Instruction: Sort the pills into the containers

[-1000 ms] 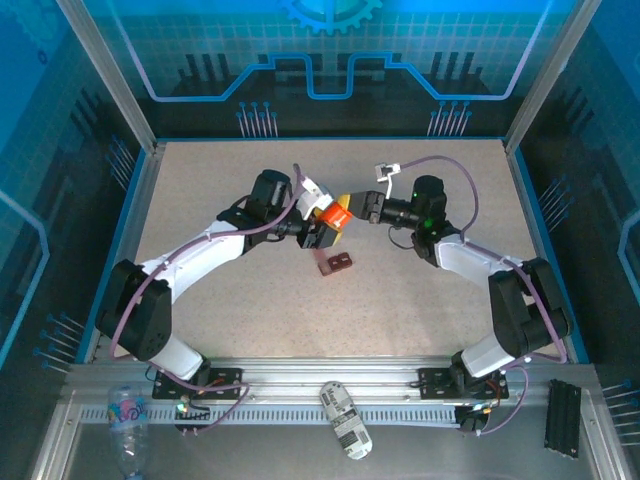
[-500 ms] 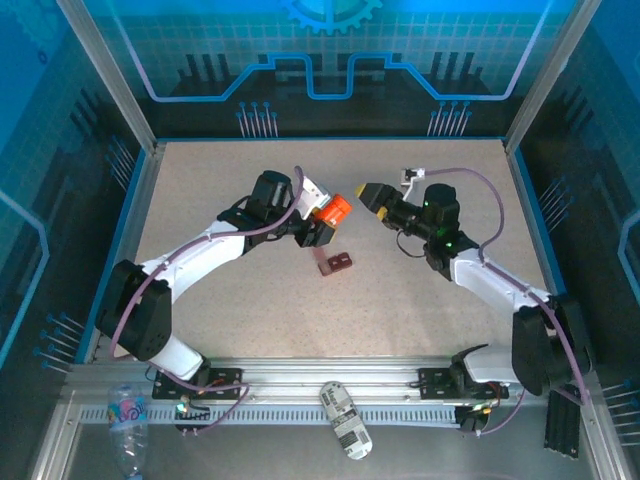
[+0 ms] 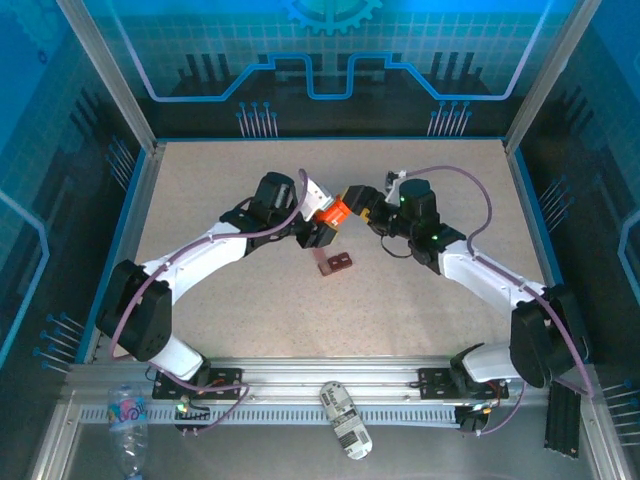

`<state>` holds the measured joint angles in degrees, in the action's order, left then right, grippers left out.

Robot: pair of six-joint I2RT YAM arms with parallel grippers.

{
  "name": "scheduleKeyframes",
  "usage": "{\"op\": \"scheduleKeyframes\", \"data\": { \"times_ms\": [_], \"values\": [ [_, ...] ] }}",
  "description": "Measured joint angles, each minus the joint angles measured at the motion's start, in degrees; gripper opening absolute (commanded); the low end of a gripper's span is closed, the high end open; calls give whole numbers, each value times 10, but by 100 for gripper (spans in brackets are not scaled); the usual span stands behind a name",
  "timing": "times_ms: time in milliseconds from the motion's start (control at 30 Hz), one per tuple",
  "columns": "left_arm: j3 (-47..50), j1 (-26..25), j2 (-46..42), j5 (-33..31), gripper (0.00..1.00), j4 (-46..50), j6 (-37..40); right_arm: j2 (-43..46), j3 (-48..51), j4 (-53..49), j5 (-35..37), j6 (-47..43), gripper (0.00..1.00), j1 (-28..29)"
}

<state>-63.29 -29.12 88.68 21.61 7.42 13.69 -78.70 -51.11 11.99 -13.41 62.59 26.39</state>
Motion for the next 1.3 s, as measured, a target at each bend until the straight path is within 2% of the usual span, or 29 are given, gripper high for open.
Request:
{"op": "scheduleKeyframes", "data": {
  "times_ms": [167,400,567,700,900,933,967,1000,1067,1200,1300],
  "values": [
    [0,-3,0,-2,0,0,0,-7,-9,1,2,0,75,11],
    [0,-8,0,-6,0,1,-1,-19,-12,10,4,1,46,14],
    [0,-7,0,-11,0,1,-2,-27,-13,26,-17,-34,43,8],
    [0,-1,0,-3,0,2,-3,-54,-13,72,-100,-90,44,-18],
    [-1,12,0,51,0,16,-20,-96,-11,151,-257,-179,47,-56],
    [-1,13,0,56,0,18,-23,-99,-9,162,-270,-182,52,-59],
    [-1,13,0,60,0,19,-24,-100,-6,171,-278,-181,63,-61],
    [-1,13,0,66,0,19,-27,-100,-3,177,-282,-180,73,-62],
    [-1,9,0,80,0,18,-28,-98,9,202,-277,-171,79,-61],
    [-1,3,0,77,0,17,-28,-78,42,209,-230,-116,81,-59],
    [-1,3,0,57,0,11,-28,-39,72,210,-163,-63,82,-45]
  ]
}}
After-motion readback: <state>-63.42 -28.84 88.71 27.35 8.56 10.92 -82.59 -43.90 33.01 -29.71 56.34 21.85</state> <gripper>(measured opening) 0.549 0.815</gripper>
